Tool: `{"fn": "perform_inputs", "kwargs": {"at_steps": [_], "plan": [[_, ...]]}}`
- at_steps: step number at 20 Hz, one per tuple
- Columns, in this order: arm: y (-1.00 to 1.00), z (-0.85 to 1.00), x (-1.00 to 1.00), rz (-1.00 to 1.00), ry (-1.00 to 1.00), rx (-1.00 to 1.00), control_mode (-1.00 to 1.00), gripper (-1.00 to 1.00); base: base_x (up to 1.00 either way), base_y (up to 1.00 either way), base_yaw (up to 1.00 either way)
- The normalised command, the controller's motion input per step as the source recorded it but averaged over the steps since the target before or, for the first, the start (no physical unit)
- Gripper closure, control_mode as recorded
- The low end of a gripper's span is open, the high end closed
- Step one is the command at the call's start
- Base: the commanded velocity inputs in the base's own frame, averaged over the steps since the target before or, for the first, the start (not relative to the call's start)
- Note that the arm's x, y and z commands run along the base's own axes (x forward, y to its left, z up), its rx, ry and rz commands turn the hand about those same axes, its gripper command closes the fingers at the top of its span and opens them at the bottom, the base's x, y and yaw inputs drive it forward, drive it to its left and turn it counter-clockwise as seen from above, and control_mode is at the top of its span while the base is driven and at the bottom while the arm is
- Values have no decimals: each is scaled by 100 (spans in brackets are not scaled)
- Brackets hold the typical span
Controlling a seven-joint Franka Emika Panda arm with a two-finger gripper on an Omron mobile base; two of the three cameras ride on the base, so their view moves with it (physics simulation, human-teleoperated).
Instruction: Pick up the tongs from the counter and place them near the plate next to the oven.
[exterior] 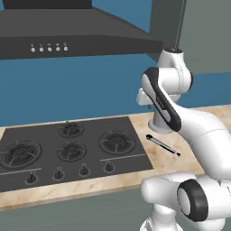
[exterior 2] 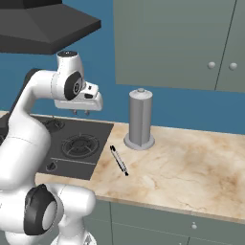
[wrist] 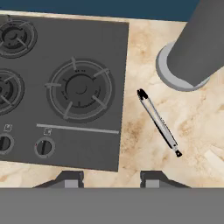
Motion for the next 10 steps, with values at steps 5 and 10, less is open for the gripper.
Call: {"fn": "perform_inputs", "kwargs": {"at_steps": [5, 10], "plan": [[-15, -11, -20, 0, -6, 1, -100, -100, 0, 0, 0], [-35, -31, -40, 2, -15, 1, -100, -100, 0, 0, 0]]}}
